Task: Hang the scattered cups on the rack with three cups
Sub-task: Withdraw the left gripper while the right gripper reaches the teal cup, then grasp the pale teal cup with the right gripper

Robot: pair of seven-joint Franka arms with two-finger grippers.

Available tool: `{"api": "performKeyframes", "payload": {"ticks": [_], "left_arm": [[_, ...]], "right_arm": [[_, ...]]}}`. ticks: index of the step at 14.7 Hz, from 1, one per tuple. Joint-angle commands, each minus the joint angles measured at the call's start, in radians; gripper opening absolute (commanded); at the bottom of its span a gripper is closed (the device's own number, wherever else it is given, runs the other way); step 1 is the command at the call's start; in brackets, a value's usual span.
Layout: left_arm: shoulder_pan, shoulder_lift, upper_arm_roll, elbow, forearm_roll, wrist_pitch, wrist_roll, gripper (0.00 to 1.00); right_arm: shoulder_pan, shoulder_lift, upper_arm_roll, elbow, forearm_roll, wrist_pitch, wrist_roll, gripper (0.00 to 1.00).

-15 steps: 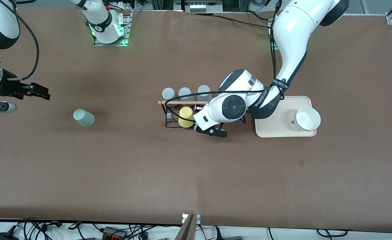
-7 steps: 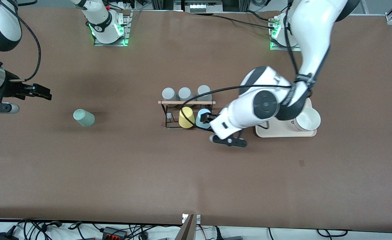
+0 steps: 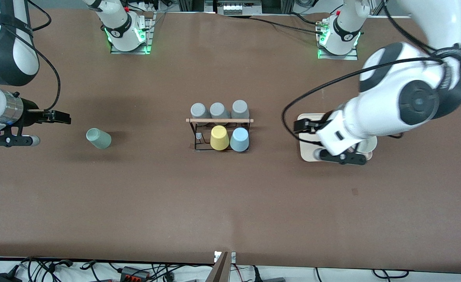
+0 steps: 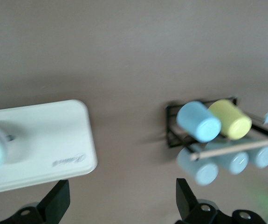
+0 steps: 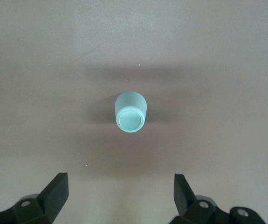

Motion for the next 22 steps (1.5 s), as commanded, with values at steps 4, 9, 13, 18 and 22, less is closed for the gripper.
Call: {"api": "performKeyframes", "payload": {"ticks": [4,9,13,18,22], "left_arm": [[0.082,-0.082,-0.001,-0.039,0.016,-0.104,0.092,1.0],[0.107,-0.192,0.04,-0.162,0.016,-0.088,0.095,1.0],[0.033,-0.255,0.211,-0.215,0.006,-0.063,0.17,1.0],[0.027,-0.279,0.321,-0.217,0.018,-0.031,0.172,1.0],[0.028,-0.442,0.325,-0.433,0.018,0.069,0.149,1.0]], "right_arm": [[-0.006,-0.002,0.002,-0.227,0.0,0.312,0.013,1.0],[-0.018,-0.005,0.0,-0.45,0.0,0.617,0.022,1.0],[-0.021,0.038,0.0,-0.551,0.0,0.839,0.02,1.0],[-0.024,0.087,0.002,-0.554,0.002,0.868,0.033,1.0],[-0.021,0.091,0.002,-0.554,0.002,0.865,0.036,1.0]]}}
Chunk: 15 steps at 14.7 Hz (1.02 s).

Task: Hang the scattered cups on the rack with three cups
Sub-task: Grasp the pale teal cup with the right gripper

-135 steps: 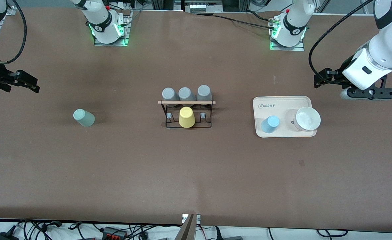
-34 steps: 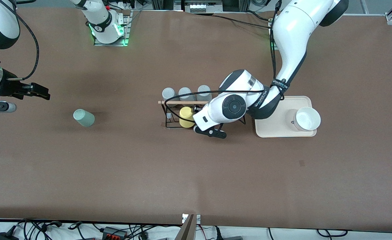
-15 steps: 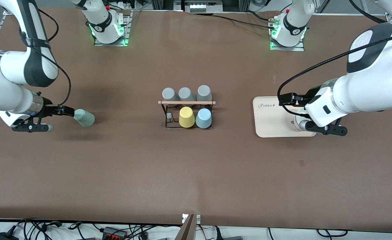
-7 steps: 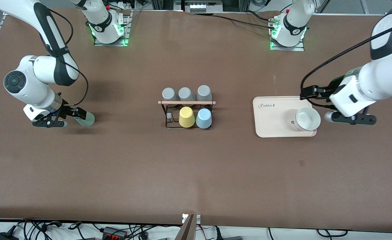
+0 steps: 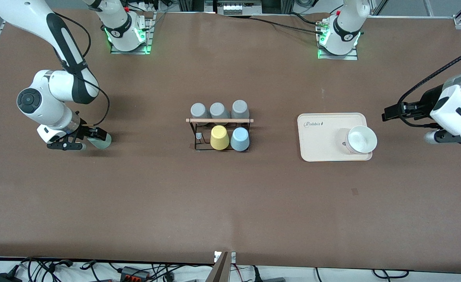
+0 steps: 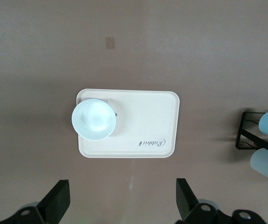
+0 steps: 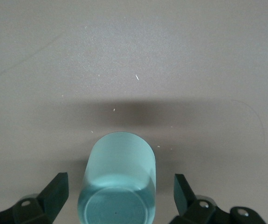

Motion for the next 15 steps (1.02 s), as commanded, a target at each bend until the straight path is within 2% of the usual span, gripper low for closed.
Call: {"api": "performKeyframes", "payload": {"ticks": [1,2,3,4,6,8,11,15], "left_arm": [[-0.018,-0.122,0.003,-0.151,0.017,0.068,-0.007,1.0],[-0.024,-0.124,-0.002,-0.151,0.022,0.065,-0.027,1.0],[-0.024,-0.13,-0.008,-0.157,0.031,0.043,-0.057,1.0],[-0.024,-0.131,-0.008,-0.16,0.032,0.036,-0.057,1.0],[-0.017,-0.131,-0.008,-0.155,0.057,0.036,-0.064,1.0],[-0.018,-0.13,-0.011,-0.148,0.089,0.04,-0.065,1.0],[-0.02,-0.134,-0.043,-0.154,0.111,0.023,-0.065,1.0],[-0.012,-0.134,-0.047,-0.148,0.125,0.023,-0.065,1.0]], "right_arm": [[-0.007,-0.005,0.005,-0.009,0.0,0.013,0.011,1.0],[-0.007,-0.007,0.005,-0.008,0.0,0.01,0.014,0.88],[-0.007,-0.007,0.005,-0.008,0.002,0.005,0.015,0.61],[-0.008,-0.005,0.005,-0.005,0.002,-0.001,0.015,0.45],[-0.008,-0.007,0.005,-0.002,0.005,-0.007,0.015,0.27],[-0.005,-0.015,0.005,0.014,0.005,-0.007,0.011,0.17],[0.0,-0.034,0.01,0.107,0.002,-0.1,-0.008,0.17],[0.061,-0.007,0.024,0.43,0.009,-0.428,0.002,0.18]]}}
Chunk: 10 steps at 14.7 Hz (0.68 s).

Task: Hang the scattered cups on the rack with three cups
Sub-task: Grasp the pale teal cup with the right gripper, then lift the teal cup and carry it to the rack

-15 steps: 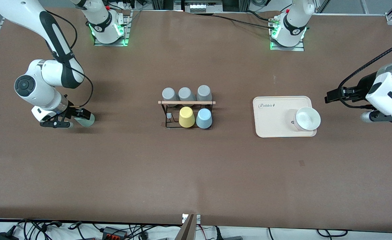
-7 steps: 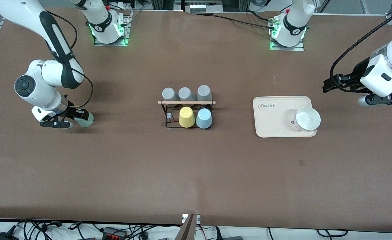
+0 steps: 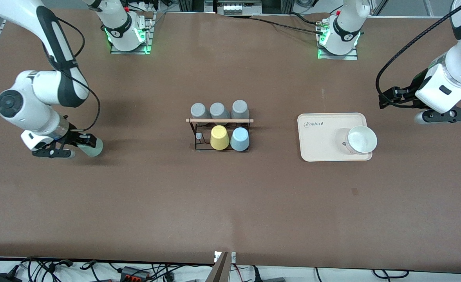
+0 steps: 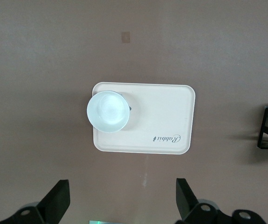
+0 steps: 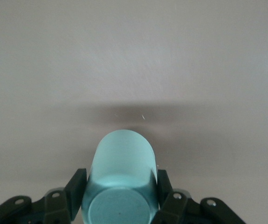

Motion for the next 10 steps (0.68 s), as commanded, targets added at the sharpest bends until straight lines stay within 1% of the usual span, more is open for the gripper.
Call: {"api": "performKeyframes", "payload": {"ticks": [1,3,6,7,8,9,10], "left_arm": [[0.008,-0.026,-0.008,-0.014,0.027,-0.006,-0.011,1.0],[0.011,-0.026,-0.008,-0.014,0.013,0.003,-0.003,1.0],[0.012,-0.04,-0.004,-0.017,0.011,-0.007,-0.003,1.0],[0.012,-0.038,0.002,-0.016,0.01,-0.007,-0.012,1.0],[0.012,-0.04,0.004,-0.016,0.011,-0.01,-0.017,1.0],[0.012,-0.041,0.005,-0.014,0.011,-0.024,-0.017,1.0],[0.017,-0.041,0.007,-0.016,0.01,-0.026,-0.015,1.0]], "right_arm": [[0.068,0.031,0.007,0.235,0.009,-0.205,0.001,0.18],[0.129,0.059,0.008,0.325,0.008,-0.248,0.001,0.19],[0.221,0.074,0.007,0.365,0.011,-0.25,0.015,0.2],[0.241,0.074,0.008,0.365,0.011,-0.253,0.036,0.23],[0.289,0.074,0.008,0.365,0.011,-0.253,0.103,0.23],[0.324,0.074,0.008,0.374,0.011,-0.253,0.174,0.2],[0.347,0.079,0.008,0.386,0.011,-0.253,0.224,0.2]]}}
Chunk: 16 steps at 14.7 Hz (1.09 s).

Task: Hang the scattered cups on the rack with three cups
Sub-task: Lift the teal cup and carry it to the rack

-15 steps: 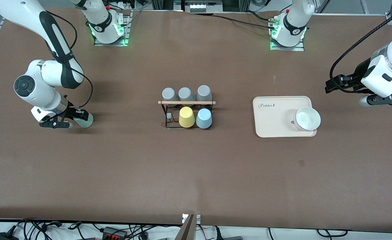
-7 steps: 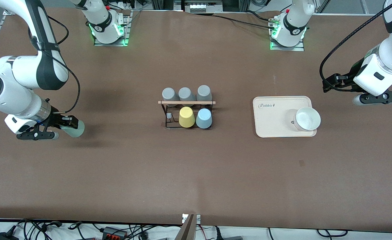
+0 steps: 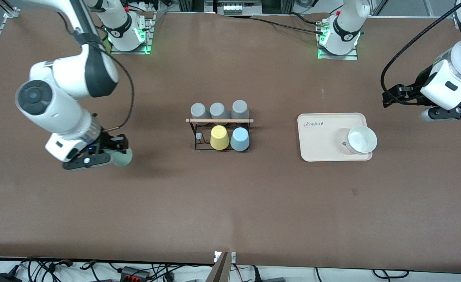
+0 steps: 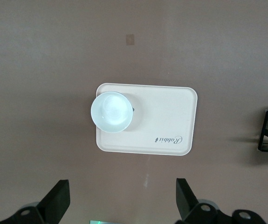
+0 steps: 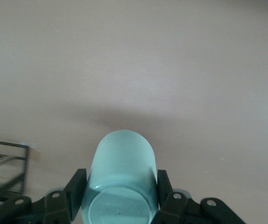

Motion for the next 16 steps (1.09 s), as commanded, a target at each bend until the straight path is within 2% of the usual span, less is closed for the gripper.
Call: {"api": "performKeyframes", "payload": {"ticks": [1,5,9,12,16], "left_arm": [[0.015,-0.024,0.002,-0.014,0.009,-0.014,-0.003,1.0],[0.019,-0.024,-0.001,-0.013,0.008,-0.013,0.039,1.0],[0.025,-0.024,0.002,-0.013,-0.029,-0.011,0.094,1.0],[0.027,-0.024,0.002,-0.013,-0.028,-0.016,0.094,1.0],[0.028,-0.024,0.002,-0.013,-0.028,-0.017,0.096,1.0]], "right_arm": [[0.087,0.023,-0.009,0.057,0.008,-0.025,0.131,0.18],[0.192,0.043,-0.009,0.089,0.008,-0.025,0.225,0.19],[0.304,0.096,-0.009,0.132,0.005,-0.016,0.487,0.19],[0.341,0.145,-0.009,0.175,0.006,-0.014,0.57,0.19],[0.355,0.158,-0.009,0.175,0.005,-0.025,0.578,0.19]]}}
